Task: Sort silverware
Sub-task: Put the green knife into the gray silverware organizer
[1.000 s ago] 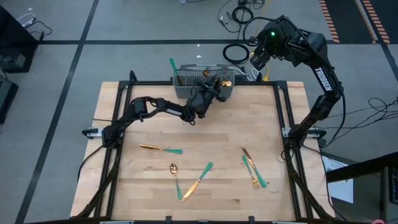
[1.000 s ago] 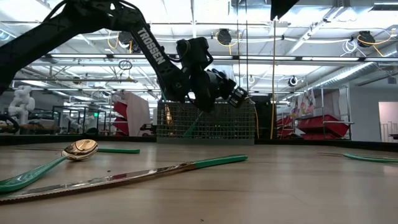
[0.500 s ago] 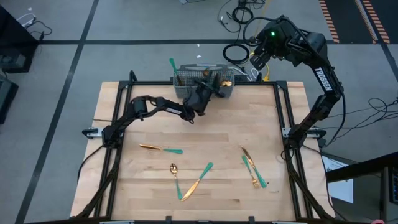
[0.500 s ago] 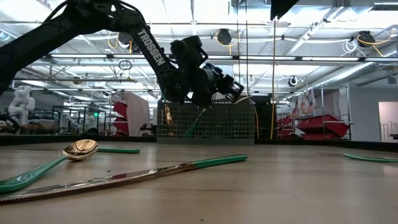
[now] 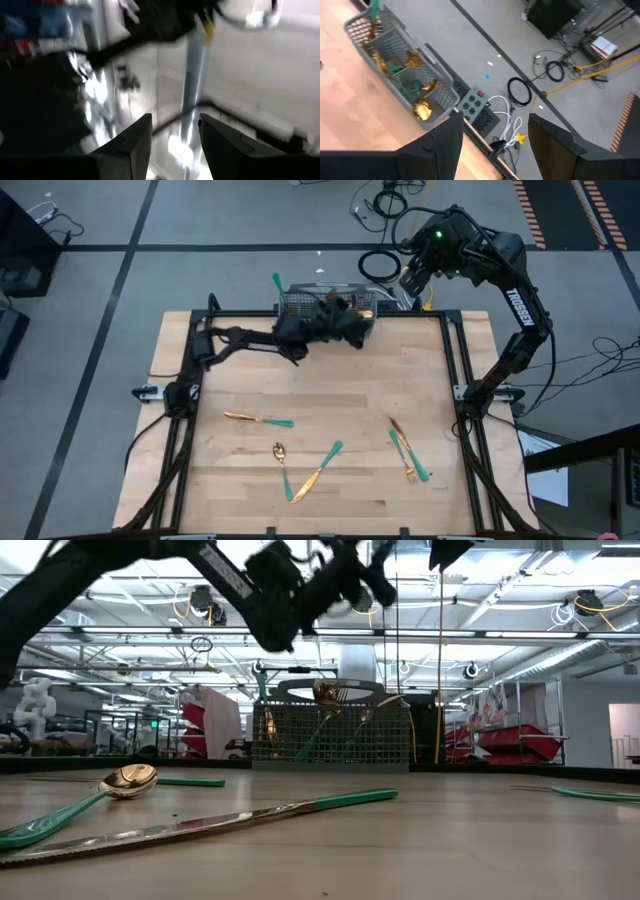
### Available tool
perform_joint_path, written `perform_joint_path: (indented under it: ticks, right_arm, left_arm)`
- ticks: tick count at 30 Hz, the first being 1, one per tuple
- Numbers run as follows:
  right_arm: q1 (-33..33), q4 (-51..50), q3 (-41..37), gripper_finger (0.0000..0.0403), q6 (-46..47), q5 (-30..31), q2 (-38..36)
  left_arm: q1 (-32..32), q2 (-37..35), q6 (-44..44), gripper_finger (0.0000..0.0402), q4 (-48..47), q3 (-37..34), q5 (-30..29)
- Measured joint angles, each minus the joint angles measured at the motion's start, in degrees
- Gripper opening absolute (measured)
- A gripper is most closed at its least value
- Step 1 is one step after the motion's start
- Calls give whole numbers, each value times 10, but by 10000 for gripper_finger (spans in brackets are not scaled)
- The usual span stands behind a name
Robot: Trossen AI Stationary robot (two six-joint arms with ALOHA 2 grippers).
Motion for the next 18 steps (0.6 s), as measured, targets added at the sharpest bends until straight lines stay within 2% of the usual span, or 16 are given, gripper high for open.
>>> perform_joint_path:
  ticks: [4, 7, 10, 14, 18]
  right_arm:
    - [0, 0, 0, 210, 0, -13, 0]
    - [0, -1, 0, 210, 1, -15, 0]
    - [0, -5, 0, 210, 20, -48, 0]
    - [7, -5, -15, 210, 53, -104, 0]
    - [24, -8, -52, 210, 87, -119, 0]
  left_arm:
    - [12, -60, 10, 167, -8, 0, 168]
    - [13, -106, 6, 167, -30, 0, 334]
    - [2, -154, 4, 167, -73, 0, 464]
    - [-11, -209, 0, 167, -128, -2, 467]
    - [-3, -264, -9, 166, -164, -2, 409]
